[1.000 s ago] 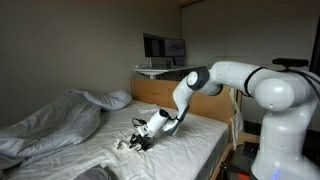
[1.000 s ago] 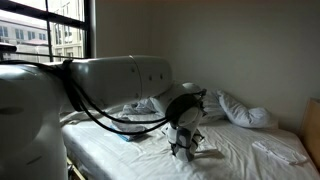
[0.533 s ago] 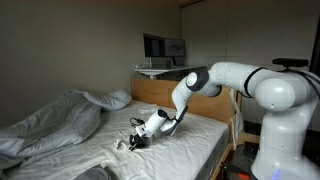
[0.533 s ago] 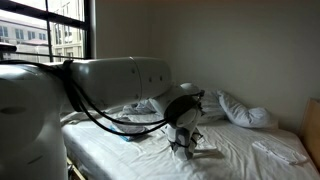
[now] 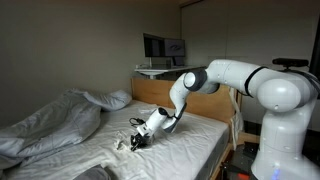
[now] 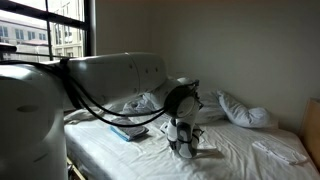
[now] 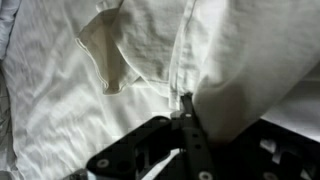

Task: Fold the cloth

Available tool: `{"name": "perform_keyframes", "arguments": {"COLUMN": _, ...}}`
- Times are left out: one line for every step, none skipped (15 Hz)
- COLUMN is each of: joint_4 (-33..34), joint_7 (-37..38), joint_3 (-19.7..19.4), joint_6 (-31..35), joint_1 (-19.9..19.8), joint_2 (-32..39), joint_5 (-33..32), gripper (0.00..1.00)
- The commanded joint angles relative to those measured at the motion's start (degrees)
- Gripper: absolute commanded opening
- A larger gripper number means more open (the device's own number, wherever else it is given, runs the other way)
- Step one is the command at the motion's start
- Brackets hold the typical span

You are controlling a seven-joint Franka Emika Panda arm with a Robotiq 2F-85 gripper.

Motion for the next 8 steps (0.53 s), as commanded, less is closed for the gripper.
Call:
{"name": "perform_keyframes", "arguments": {"joint_4": -4.69, "joint_7": 1.93, "joint_3": -2.63, "joint_6": 0.88, "joint_1": 1.4, "joint_2": -5.02, "joint_5": -0.57, "gripper": 0.09}}
{"name": "perform_keyframes", "arguments": {"joint_4": -4.86, "joint_7": 2.45, "joint_3": -3.66, "joint_6": 1.09, "joint_1": 2.23, "joint_2": -5.71, "joint_5": -0.43, "gripper": 0.09}}
{"name": "perform_keyframes", "arguments": {"joint_4": -5.41, "joint_7": 2.34, "joint_3": -3.65, "joint_6": 1.06, "joint_1": 2.28, "joint_2": -6.16, "joint_5": -0.51, "gripper": 0.1}}
{"name": "perform_keyframes", "arguments": {"joint_4": -5.88, "joint_7": 2.2, "joint_3": -3.56, "joint_6": 1.06, "joint_1": 2.4, "joint_2": -6.65, "joint_5": -0.56, "gripper": 0.1}}
{"name": "perform_keyframes", "arguments": {"joint_4": -6.14, "joint_7": 1.4, "joint_3": -2.63, "joint_6": 1.05, "joint_1": 1.86, "joint_2": -6.64, "joint_5": -0.9, "gripper": 0.1}}
{"name": "perform_keyframes", "arguments": {"joint_4": -5.86, "joint_7": 1.08, "joint_3": -2.37, "joint_6": 1.05, "joint_1": 1.85, "joint_2": -6.75, "joint_5": -0.91, "gripper": 0.09}}
{"name": "perform_keyframes", "arguments": {"joint_4": -5.09, "joint_7": 0.79, "joint_3": -2.3, "joint_6": 1.05, "joint_1": 1.94, "joint_2": -6.65, "joint_5": -0.83, "gripper": 0.09}}
{"name": "perform_keyframes", "arguments": {"joint_4": -3.39, "joint_7": 0.61, "joint_3": -2.56, "joint_6": 1.03, "joint_1": 2.4, "joint_2": -6.28, "joint_5": -0.49, "gripper": 0.09}}
